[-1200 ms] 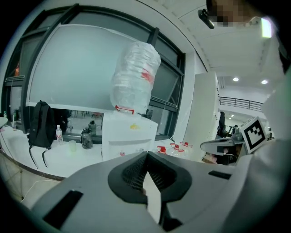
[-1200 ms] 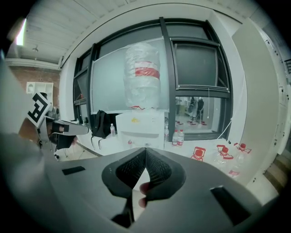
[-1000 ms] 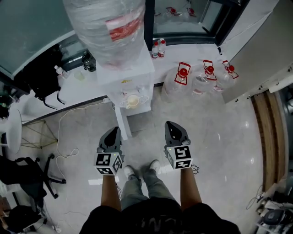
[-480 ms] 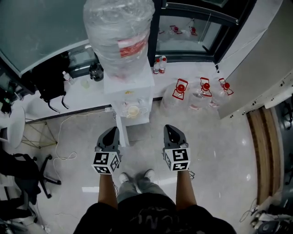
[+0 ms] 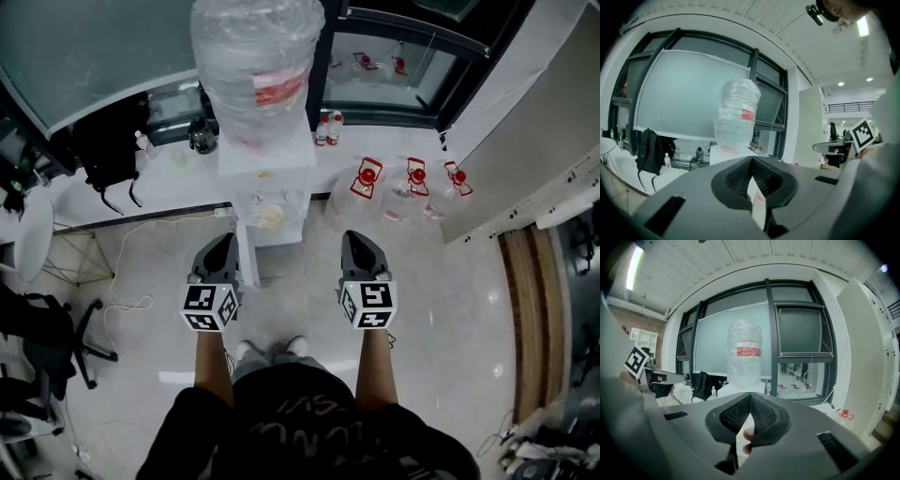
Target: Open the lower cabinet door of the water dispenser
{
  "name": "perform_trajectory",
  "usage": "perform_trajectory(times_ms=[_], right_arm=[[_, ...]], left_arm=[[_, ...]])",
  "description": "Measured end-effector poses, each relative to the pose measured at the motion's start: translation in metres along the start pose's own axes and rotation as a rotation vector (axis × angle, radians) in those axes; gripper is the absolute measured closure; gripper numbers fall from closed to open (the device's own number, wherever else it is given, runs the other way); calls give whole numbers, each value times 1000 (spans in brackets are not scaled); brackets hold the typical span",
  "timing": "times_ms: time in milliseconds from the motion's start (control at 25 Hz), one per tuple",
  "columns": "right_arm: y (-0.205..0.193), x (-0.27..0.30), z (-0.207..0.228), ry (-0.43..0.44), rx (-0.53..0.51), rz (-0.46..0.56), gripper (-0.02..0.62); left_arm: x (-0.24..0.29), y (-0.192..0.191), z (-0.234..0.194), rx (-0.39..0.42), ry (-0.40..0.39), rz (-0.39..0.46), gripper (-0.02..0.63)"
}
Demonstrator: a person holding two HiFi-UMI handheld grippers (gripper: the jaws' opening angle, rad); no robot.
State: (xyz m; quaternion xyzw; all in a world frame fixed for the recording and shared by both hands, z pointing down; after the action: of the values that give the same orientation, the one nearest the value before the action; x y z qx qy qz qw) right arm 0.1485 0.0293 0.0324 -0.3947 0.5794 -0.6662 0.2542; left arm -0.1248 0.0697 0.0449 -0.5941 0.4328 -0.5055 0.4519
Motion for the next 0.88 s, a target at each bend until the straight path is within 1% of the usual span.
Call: perform_trajectory(times_ms=[360, 880], right_arm=[[27, -7, -6, 10, -45, 45, 583], [48, -4, -11, 31, -85, 77, 583]], left_arm=[[-8, 28, 6, 63, -21, 56, 595], [-9, 53, 13, 101, -52, 90, 597]])
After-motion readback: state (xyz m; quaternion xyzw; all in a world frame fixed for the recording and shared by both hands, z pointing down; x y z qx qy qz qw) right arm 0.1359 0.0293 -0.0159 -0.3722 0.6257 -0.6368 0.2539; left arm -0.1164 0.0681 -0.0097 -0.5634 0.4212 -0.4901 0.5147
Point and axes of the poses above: the fingertips, and each gripper's own axes: x forward along the fingers, z to its right, y out of its top, the point moved 5 cm from there along -x, backward along the fingers, and after that the axes turned 8 degrees about y, right-handed, at the moved point
